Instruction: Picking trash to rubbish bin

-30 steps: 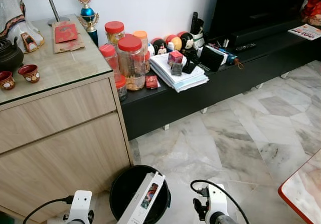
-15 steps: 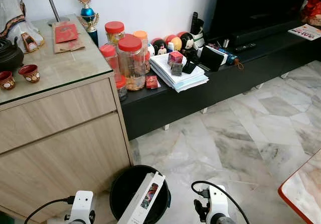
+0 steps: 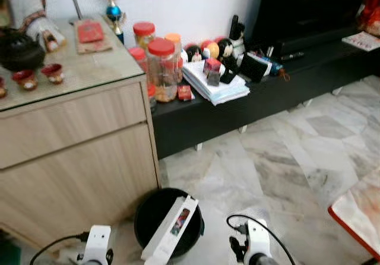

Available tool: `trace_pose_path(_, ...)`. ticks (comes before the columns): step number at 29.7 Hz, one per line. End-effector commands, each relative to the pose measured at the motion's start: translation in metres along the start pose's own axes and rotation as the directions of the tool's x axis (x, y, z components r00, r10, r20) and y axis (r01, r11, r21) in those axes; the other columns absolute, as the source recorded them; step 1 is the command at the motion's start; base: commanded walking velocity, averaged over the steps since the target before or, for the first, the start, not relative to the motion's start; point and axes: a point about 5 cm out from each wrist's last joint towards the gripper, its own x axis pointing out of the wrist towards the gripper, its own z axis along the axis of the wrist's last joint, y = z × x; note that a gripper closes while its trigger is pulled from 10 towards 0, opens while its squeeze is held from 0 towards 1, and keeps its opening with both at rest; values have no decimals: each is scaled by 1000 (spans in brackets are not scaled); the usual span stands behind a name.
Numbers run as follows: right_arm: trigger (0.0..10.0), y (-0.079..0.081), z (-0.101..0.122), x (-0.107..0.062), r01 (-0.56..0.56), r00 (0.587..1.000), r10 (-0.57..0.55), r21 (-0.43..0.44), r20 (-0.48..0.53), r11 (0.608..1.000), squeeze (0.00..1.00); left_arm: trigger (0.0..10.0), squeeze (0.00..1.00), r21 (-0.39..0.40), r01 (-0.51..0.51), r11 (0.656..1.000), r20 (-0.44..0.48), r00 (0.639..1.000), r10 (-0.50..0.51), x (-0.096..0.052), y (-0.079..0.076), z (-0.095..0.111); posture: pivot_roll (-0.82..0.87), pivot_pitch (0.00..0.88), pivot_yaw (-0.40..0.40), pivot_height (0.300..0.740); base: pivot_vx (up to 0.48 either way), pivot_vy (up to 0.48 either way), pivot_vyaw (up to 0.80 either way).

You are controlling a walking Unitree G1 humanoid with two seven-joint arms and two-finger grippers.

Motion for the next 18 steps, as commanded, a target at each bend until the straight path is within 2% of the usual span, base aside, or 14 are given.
trace_pose_path(1, 10000, -4, -2, -1, 13, 1000, -13, 13, -4, 1000, 0, 10000, 0, 4, 11, 1000, 0, 1000, -11, 0, -3, 0, -10, 0, -9, 740, -277, 0, 0)
trace_pose_path(18, 10000, -4, -4, -2, 15, 1000, -15, 12, -8, 1000, 0, 10000, 0, 9, 15, 1000, 4, 1000, -15, 0, -4, 2, -8, 0, -6, 740, -282, 0, 0)
